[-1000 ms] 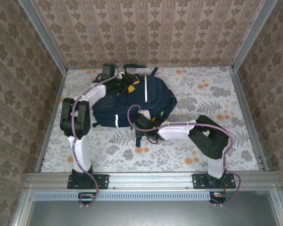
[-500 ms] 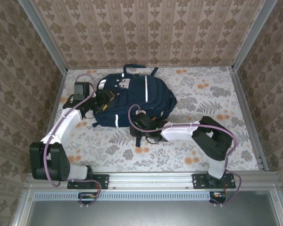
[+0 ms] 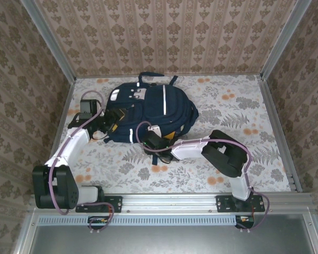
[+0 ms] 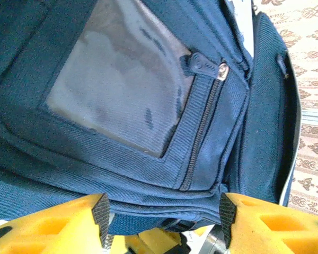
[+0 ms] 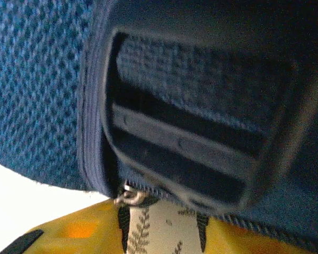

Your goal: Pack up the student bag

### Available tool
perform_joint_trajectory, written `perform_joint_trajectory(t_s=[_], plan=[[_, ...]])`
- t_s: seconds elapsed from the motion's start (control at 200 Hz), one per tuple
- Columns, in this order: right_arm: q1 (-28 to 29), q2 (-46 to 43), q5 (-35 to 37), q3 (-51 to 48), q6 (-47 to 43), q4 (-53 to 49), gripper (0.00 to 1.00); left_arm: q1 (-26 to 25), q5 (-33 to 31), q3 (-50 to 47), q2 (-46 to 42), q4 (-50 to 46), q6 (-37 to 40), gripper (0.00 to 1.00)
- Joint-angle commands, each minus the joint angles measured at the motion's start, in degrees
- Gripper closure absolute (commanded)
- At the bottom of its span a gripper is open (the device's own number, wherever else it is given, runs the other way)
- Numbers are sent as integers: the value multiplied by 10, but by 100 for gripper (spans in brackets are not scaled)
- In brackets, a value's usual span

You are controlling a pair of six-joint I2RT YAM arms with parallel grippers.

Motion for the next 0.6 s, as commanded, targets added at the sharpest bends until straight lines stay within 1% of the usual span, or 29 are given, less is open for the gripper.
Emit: perform_joint_trajectory(t_s=[0.0,0.065,0.175,0.25,0.33,0.45,0.595], plan=[[3,25,44,36,-2,-1,64,9,5,-19,-22,3,1,41],[3,32,45,44,-4,-2,71,13,2,-32,-28,5,3,41],[3,27,41,43,-10,-2,90,15,-15,-55,-38,-11,1,40],[3,13,42,32,-15,-4,100,15,-31,-66,-47,-28,0,38],[1,-10,40,11,-20,-3,100,15,-50,-74,-63,-57,-8,34],[-8,-37,13,-12,-17,0,100,14,-61,-101,-92,-65,-38,27],[-9,-46,-12,-15,-15,0,100,10,-71,-122,-110,-68,-77,27]])
